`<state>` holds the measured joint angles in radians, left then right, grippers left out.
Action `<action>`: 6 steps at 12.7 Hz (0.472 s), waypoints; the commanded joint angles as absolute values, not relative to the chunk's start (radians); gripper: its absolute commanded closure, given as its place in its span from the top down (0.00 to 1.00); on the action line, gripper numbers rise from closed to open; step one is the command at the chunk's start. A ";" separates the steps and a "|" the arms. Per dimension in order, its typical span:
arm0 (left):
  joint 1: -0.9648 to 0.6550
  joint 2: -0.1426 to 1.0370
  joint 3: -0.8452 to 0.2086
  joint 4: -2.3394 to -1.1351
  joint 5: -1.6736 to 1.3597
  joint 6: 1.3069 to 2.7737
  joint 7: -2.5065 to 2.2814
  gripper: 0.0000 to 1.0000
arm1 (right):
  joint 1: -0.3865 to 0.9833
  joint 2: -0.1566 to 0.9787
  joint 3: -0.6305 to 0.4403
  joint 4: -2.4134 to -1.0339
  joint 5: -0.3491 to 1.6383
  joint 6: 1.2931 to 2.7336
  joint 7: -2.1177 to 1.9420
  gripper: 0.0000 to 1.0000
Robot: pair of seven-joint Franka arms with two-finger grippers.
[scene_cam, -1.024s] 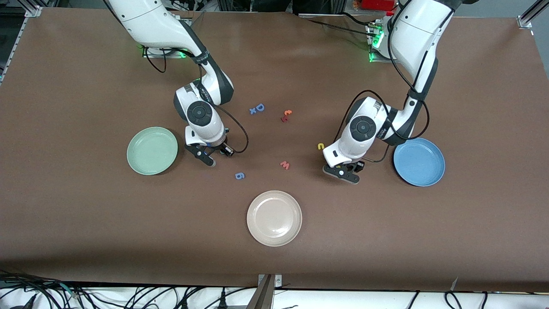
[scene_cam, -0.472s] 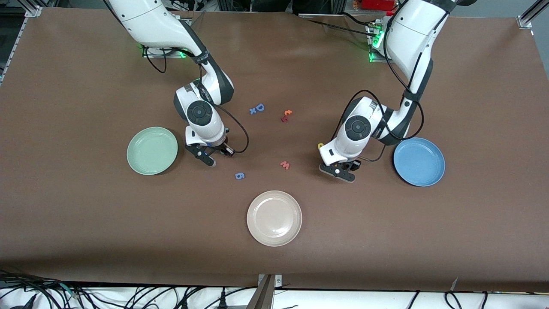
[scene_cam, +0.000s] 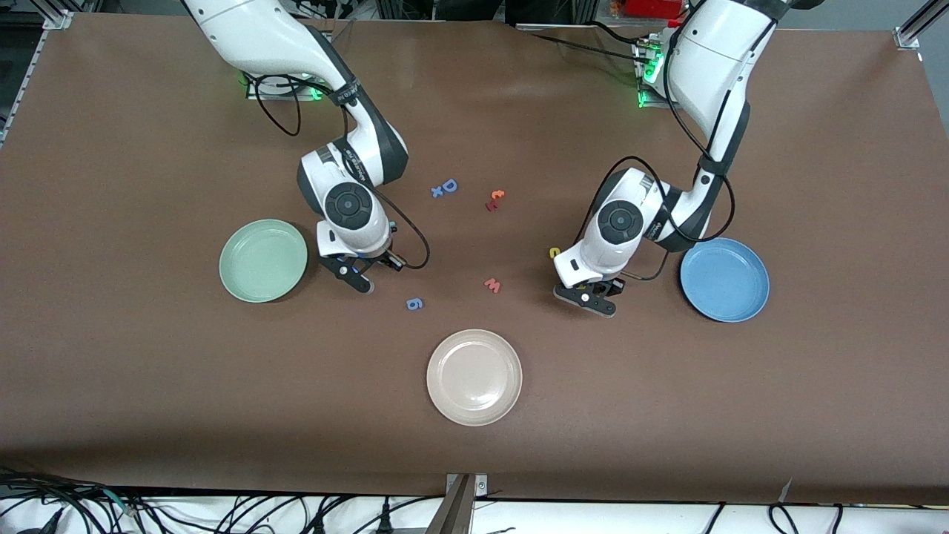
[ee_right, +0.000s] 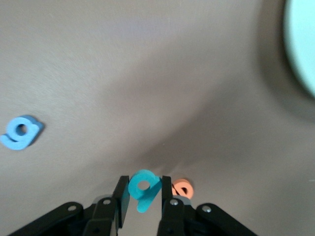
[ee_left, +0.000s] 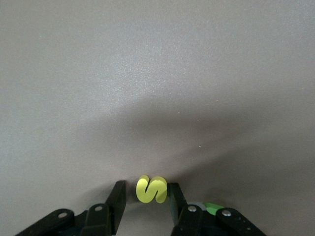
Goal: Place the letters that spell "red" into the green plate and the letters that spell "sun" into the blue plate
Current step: 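Grasp the teal 9 with the right gripper while the left gripper grasps the S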
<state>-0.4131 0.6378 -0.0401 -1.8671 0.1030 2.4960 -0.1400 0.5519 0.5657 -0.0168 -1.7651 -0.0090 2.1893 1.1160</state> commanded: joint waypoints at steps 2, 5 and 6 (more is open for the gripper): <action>-0.433 0.657 -0.005 -1.855 0.124 2.503 -0.137 0.34 | 0.545 0.496 -0.127 -1.770 -0.017 2.085 0.899 0.13; -0.436 0.657 -0.005 -1.855 0.118 2.503 -0.138 0.26 | 0.542 0.457 -0.201 -1.807 -0.009 2.079 0.781 0.15; -0.436 0.657 -0.005 -1.853 0.118 2.503 -0.138 0.24 | 0.541 0.445 -0.227 -1.836 -0.006 2.085 0.732 0.15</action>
<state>-0.4218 0.6336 -0.0226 -1.8649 0.1030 2.4943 -0.1400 0.5374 0.4924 -0.1981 -1.7701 -0.0092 2.0850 0.7995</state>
